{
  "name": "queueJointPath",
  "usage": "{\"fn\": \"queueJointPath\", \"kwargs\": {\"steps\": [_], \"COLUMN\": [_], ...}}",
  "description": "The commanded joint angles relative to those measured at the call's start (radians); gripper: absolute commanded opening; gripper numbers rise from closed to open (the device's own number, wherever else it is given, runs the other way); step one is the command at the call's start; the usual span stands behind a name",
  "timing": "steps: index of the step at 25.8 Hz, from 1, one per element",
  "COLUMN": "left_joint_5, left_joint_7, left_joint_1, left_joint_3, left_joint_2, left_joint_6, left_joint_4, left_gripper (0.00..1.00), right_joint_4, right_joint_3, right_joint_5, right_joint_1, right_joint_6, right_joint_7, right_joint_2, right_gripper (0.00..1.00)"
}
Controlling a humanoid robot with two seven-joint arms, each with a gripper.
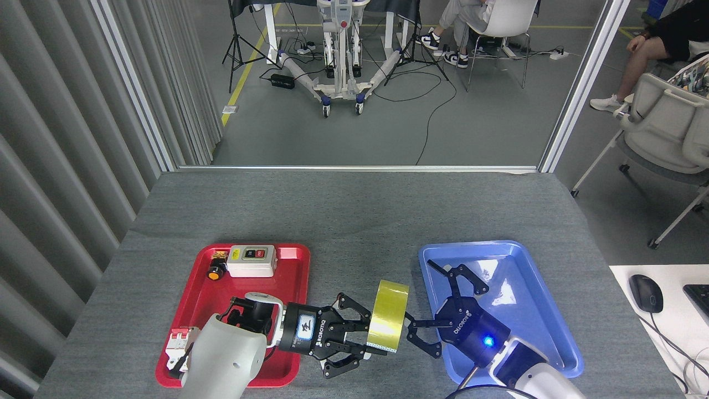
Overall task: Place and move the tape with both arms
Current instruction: 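Move the right gripper to the tape roll held by the left gripper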
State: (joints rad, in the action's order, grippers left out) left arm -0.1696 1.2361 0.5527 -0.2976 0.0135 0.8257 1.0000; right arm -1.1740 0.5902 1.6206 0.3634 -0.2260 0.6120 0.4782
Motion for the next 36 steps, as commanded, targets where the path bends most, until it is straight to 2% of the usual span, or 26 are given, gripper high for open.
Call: {"fn": "queueJointPath", "kwargs": {"steps": [1,3,5,11,21,24,33,36], "left_joint_5": [-0.001,-0.001,-0.001,-0.001,0.001,0.001,0.001,0.001], "left_joint_7": [0.059,0.062,0.062,0.059,0.059,0.057,0.057,0.059], "left_joint_1": [-0.004,-0.002,-0.002,0.0,0.0,0.0,0.0,0.0], "left_joint_3": [-0.006,-0.032,-0.046,-0.048,-0.048,-0.048,-0.048,-0.048], "left_joint_2": [-0.001,-0.001,-0.003,-0.012,-0.026,-0.027,-0.038,-0.04], "left_joint_6": [-0.005,-0.007,-0.007,-0.011,-0.011,-0.011,-0.01,-0.01], "left_joint_4": [0.002,0.011,0.023,0.023,0.023,0.023,0.025,0.025], "left_gripper": [0.0,0.0,0.0,0.0,0.0,0.0,0.0,0.0], "right_joint_4": [0.027,0.028,0.028,0.025,-0.021,-0.049,-0.049,-0.049], "right_joint_3": [0.037,0.045,0.046,0.048,0.048,0.046,0.048,0.046], "right_joint_5": [0.001,0.001,0.002,0.002,-0.002,-0.004,-0.005,-0.004], "right_joint_1": [0.028,0.031,0.031,0.029,-0.003,-0.027,-0.04,-0.041], "right_joint_6": [0.008,0.008,0.008,0.007,0.007,0.007,0.007,0.008], "right_joint_7": [-0.001,-0.001,-0.001,-0.001,0.002,0.002,0.002,0.002], "right_joint_2": [-0.012,-0.015,-0.015,-0.015,0.002,0.022,0.025,0.025], "right_gripper": [0.91,0.88,0.8,0.69,0.65,0.64,0.34,0.32]}}
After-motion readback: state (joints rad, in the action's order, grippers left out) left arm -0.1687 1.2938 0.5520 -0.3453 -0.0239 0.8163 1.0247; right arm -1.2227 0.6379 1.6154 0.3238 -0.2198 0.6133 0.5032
